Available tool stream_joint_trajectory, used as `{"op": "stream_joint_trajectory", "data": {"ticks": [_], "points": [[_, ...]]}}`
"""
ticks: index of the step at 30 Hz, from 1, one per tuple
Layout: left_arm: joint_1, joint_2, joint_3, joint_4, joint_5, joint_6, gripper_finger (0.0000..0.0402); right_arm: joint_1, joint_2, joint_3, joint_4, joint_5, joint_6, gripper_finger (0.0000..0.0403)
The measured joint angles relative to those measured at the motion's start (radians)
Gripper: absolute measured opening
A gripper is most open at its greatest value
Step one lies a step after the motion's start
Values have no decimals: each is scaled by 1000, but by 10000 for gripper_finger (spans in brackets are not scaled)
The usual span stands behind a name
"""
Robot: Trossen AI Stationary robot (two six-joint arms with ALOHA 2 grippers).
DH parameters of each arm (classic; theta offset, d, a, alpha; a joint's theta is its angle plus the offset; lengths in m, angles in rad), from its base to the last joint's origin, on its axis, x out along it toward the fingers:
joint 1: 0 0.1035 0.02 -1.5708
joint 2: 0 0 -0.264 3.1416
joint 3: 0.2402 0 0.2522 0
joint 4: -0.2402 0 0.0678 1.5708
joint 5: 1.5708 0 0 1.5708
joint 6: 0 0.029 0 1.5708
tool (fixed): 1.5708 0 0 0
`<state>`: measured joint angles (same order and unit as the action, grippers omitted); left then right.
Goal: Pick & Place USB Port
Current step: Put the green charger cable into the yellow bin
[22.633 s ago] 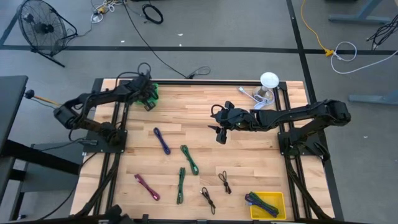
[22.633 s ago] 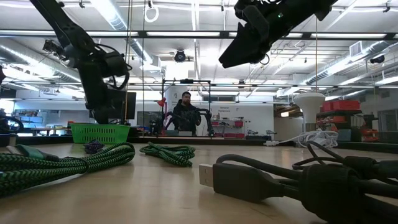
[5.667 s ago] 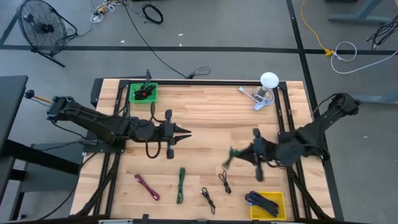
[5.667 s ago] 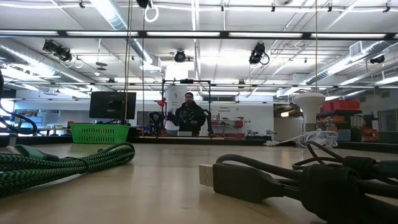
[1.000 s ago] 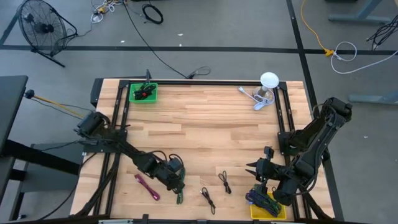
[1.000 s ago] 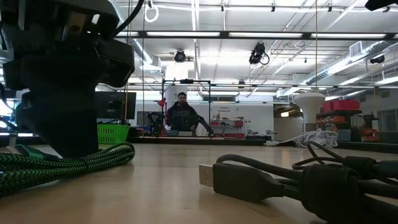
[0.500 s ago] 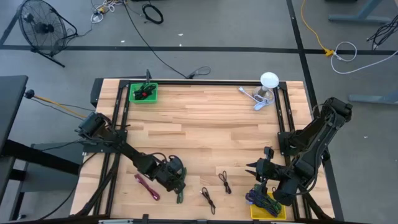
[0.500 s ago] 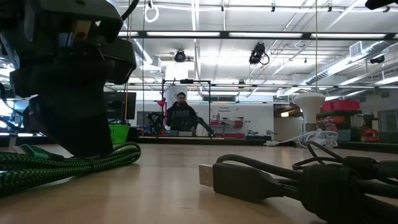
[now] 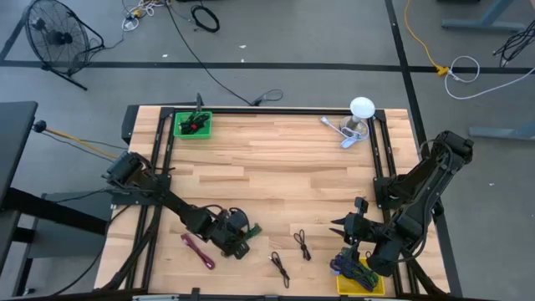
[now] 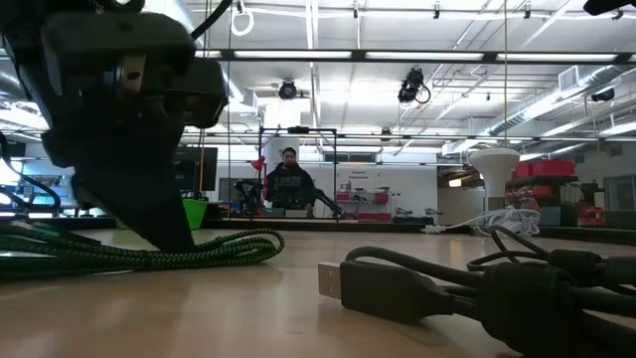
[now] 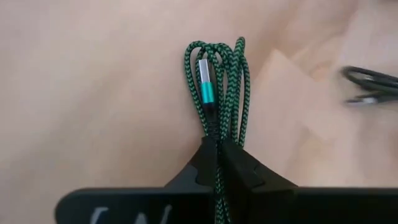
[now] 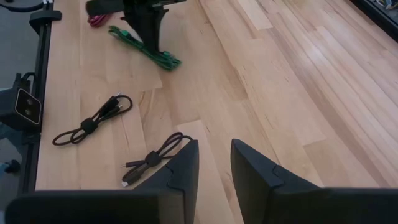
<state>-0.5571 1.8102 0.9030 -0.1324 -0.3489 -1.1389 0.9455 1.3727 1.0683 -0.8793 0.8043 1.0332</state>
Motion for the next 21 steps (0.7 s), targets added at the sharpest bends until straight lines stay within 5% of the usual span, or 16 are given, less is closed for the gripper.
{"op": "stream_joint_trajectory", "data": {"ticks": [13, 21], "points": [[11, -191, -5, 21, -212, 218, 1, 0, 0, 0, 11, 26, 0, 94], [11, -352, -2, 247, -410, 557, 1, 0, 0, 0, 83, 135, -49, 94]]}}
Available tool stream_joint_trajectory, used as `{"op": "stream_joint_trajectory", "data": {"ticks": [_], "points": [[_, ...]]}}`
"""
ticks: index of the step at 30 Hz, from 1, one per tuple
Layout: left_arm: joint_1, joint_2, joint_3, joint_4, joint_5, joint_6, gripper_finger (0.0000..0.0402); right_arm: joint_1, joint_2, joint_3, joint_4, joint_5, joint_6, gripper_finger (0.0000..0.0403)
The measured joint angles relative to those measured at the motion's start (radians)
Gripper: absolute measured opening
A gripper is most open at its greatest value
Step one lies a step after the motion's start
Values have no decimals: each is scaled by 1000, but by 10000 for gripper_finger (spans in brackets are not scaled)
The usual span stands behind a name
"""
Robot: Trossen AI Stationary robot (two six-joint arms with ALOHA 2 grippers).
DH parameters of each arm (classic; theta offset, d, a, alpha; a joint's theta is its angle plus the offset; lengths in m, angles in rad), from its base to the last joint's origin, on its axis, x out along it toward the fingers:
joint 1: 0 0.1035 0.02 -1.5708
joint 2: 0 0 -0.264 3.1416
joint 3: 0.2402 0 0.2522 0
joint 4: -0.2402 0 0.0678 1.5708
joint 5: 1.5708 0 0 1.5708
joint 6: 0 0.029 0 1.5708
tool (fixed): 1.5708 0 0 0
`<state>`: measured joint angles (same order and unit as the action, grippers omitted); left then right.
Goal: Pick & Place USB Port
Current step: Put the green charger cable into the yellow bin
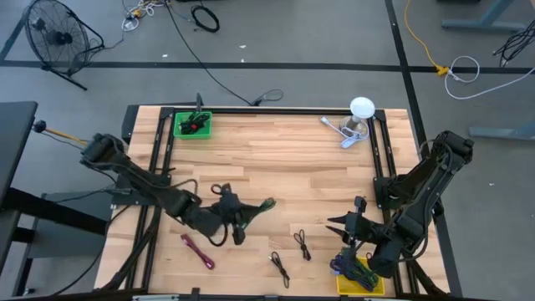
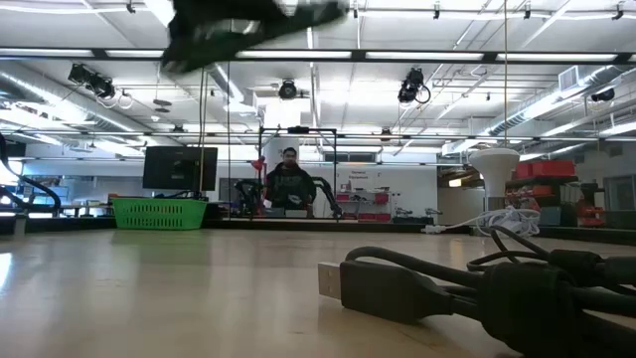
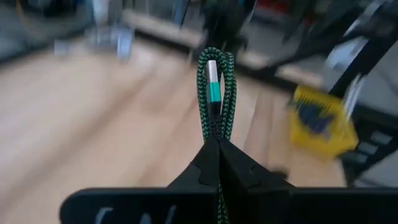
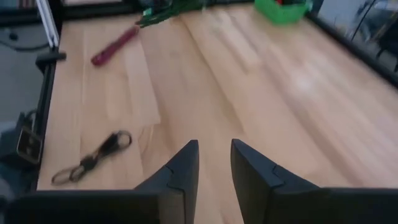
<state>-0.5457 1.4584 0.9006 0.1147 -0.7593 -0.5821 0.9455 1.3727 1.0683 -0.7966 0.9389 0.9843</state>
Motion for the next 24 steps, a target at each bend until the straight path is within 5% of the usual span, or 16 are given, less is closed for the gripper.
{"op": "stream_joint_trajectory", "data": {"ticks": [9, 24], "points": [[34, -27, 2, 405, 92, 422, 0, -57, 0, 0, 270, 101, -245, 94], [159, 95, 1, 694, 370, 501, 0, -217, 0, 0, 637, 96, -608, 94]]}}
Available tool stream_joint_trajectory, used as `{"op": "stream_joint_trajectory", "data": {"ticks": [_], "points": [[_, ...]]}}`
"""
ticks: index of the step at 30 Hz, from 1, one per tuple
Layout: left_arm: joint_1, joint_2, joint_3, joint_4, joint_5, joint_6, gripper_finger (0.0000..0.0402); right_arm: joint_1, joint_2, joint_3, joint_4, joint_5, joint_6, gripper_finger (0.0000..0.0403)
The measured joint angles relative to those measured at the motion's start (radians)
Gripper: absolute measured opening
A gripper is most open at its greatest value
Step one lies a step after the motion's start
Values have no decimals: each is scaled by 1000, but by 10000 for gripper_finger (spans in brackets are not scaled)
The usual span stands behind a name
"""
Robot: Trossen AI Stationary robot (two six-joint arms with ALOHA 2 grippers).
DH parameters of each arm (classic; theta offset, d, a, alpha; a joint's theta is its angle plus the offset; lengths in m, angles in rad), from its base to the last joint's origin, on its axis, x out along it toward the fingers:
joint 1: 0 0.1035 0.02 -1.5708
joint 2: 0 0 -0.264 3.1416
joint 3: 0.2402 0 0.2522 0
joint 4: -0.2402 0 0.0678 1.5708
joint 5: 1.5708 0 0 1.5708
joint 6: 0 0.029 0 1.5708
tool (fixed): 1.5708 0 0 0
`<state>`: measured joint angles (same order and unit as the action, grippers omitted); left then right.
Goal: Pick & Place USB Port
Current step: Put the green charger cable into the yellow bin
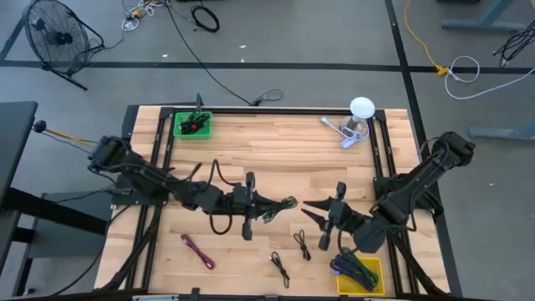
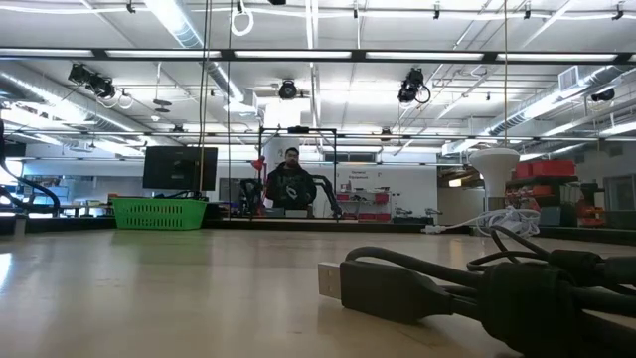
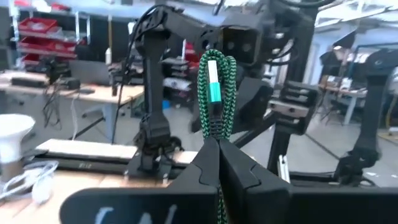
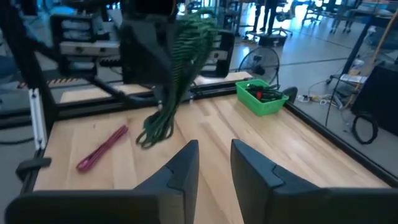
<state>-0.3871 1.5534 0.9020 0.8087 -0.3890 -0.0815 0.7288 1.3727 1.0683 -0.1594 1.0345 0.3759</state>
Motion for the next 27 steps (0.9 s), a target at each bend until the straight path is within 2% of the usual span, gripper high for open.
{"op": "stream_joint_trajectory", "data": {"ticks": [5, 13, 22, 27], "points": [[10, 20, 0, 57, 38, 20, 0, -40, 0, 0, 18, -31, -4, 94], [21, 20, 0, 55, 35, 26, 0, -88, 0, 0, 197, -195, -133, 94], [20, 19, 0, 55, 35, 26, 0, -124, 0, 0, 285, -220, -212, 94], [20, 19, 0, 53, 35, 26, 0, -148, 0, 0, 299, -304, -251, 77]]}}
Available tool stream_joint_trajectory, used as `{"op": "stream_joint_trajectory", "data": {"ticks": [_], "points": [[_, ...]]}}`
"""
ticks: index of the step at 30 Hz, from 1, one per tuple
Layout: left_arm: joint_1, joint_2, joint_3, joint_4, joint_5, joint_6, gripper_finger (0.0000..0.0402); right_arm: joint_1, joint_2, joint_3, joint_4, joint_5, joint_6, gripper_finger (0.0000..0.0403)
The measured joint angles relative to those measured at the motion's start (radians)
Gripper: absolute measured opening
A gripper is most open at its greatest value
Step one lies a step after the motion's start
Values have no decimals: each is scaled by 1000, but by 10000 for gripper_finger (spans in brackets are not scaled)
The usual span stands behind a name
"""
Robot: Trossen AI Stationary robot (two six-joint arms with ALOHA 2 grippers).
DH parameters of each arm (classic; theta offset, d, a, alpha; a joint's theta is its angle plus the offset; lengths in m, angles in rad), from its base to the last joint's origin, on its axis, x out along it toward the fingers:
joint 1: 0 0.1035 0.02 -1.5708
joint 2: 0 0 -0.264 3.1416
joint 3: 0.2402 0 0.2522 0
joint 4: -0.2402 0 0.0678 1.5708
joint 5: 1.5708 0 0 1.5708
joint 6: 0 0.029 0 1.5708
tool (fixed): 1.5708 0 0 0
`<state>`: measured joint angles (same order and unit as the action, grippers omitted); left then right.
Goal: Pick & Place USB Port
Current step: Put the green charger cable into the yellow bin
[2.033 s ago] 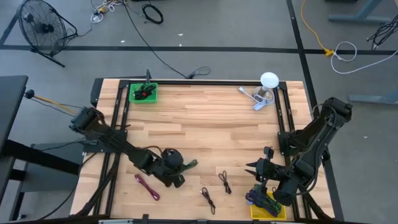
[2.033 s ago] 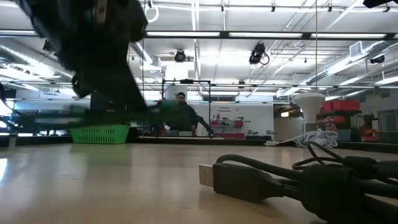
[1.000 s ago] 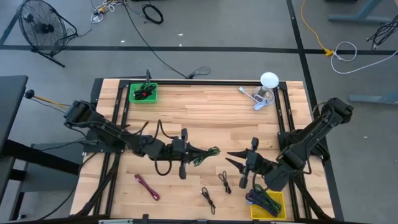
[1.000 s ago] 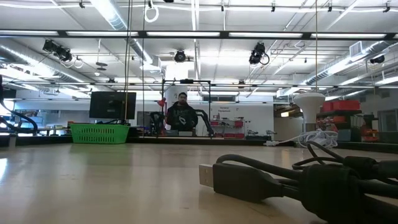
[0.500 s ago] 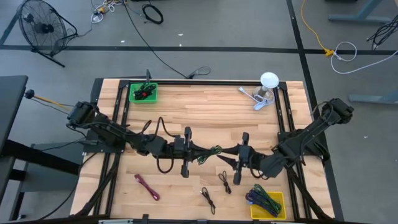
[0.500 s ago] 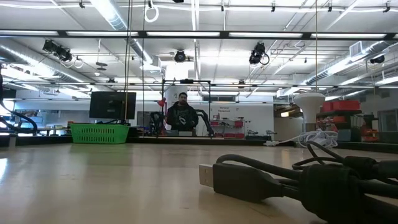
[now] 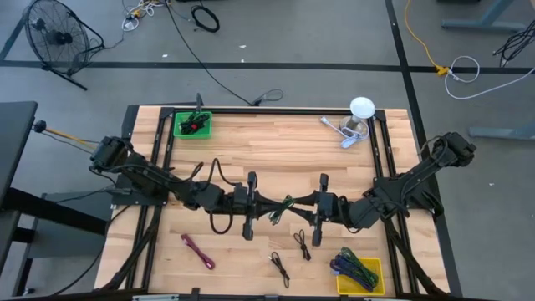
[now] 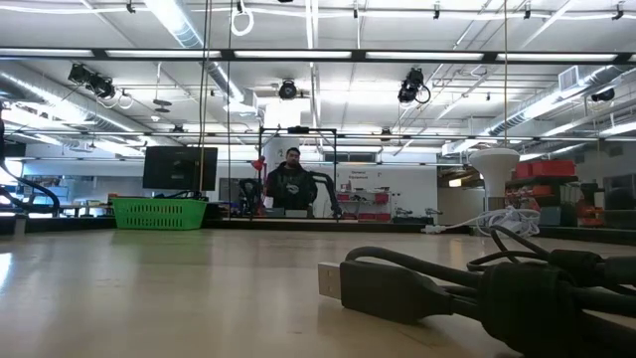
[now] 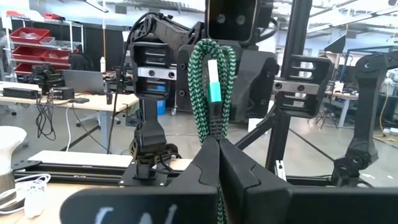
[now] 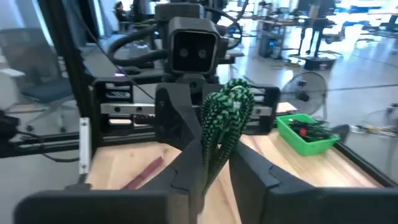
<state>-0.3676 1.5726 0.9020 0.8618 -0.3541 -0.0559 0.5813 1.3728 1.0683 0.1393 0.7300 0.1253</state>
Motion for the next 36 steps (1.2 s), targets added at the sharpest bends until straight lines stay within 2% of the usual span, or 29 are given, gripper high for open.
{"op": "stream_joint_trajectory", "data": {"ticks": [3, 5, 20, 24, 28, 36], "points": [[0, 0, 0, -2, -3, 0, 0, -12, 0, 0, 3, -36, -4, 27], [0, 0, 0, -3, -9, 0, 1, -15, 0, 0, 4, -43, -9, 12], [0, -1, 0, -8, -12, 3, 29, 6, -12, 0, -42, -10, 0, 3], [-4, -14, 0, -6, -22, 21, 27, 33, -63, 0, -130, 1, 50, 1], [-13, -39, 0, -34, -28, 24, 29, 85, -121, 0, -260, 87, 122, 1], [-30, -94, 0, -170, -66, 26, 30, 217, -224, 0, -548, 57, 393, 1]]}}
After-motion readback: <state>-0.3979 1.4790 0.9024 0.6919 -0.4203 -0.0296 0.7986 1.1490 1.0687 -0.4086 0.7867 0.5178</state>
